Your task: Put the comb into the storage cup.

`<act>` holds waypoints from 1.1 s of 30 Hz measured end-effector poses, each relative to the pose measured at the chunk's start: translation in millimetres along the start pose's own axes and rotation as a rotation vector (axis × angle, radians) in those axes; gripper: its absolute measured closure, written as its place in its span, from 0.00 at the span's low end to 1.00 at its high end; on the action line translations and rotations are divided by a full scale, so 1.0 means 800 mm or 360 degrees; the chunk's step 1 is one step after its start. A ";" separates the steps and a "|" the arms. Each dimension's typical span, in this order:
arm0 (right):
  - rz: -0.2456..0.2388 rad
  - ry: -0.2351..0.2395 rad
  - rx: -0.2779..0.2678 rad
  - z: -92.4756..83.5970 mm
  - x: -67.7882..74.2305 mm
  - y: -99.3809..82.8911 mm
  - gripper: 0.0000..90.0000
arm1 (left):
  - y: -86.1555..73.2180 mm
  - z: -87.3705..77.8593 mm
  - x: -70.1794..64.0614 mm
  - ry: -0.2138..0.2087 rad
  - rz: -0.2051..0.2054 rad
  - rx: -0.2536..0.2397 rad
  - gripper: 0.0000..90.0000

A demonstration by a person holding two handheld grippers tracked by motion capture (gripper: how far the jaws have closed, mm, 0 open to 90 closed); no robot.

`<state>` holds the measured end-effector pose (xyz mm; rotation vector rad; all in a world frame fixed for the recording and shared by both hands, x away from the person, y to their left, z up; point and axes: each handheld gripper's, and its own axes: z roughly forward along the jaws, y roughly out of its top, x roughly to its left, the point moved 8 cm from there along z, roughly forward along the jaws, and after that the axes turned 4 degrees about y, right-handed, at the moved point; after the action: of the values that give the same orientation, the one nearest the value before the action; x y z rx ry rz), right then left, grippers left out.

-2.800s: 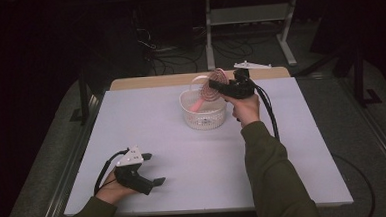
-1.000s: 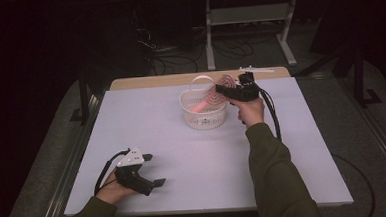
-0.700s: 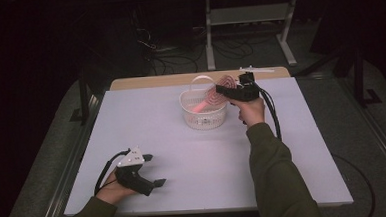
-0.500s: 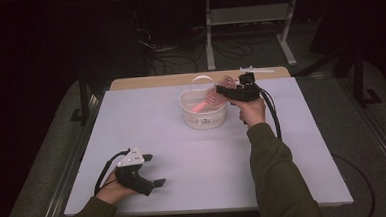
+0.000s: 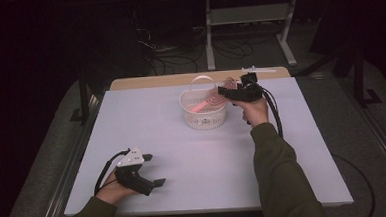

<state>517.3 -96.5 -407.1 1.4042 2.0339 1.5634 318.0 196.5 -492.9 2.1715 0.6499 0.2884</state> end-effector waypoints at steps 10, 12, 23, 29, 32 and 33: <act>-0.0095 -0.0066 0.0039 -0.008 -0.008 -0.001 0.02 | -0.001 -0.001 0.003 0.0015 -0.0014 -0.0007 0.00; -0.0117 -0.0060 0.0047 -0.009 -0.007 -0.001 0.00 | 0.000 -0.002 0.003 0.0015 -0.0016 -0.0010 0.00; -0.0198 -0.0078 0.0091 -0.017 -0.003 -0.004 0.00 | 0.001 0.000 0.006 0.0014 -0.0019 -0.0010 0.00; -0.0216 -0.0062 0.0093 -0.026 -0.002 -0.007 0.00 | 0.002 -0.001 0.011 0.0027 -0.0027 -0.0017 0.00; -0.0236 -0.0037 0.0094 -0.033 -0.001 -0.009 0.00 | 0.005 0.001 0.013 0.0030 -0.0028 -0.0028 0.00; -0.0248 -0.0035 0.0098 -0.036 -0.001 -0.011 0.00 | 0.005 0.001 0.013 0.0030 -0.0028 -0.0029 0.00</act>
<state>494.3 -115.0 -402.7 1.2434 2.1391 1.4272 328.5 199.7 -490.5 2.1472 0.6739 0.3044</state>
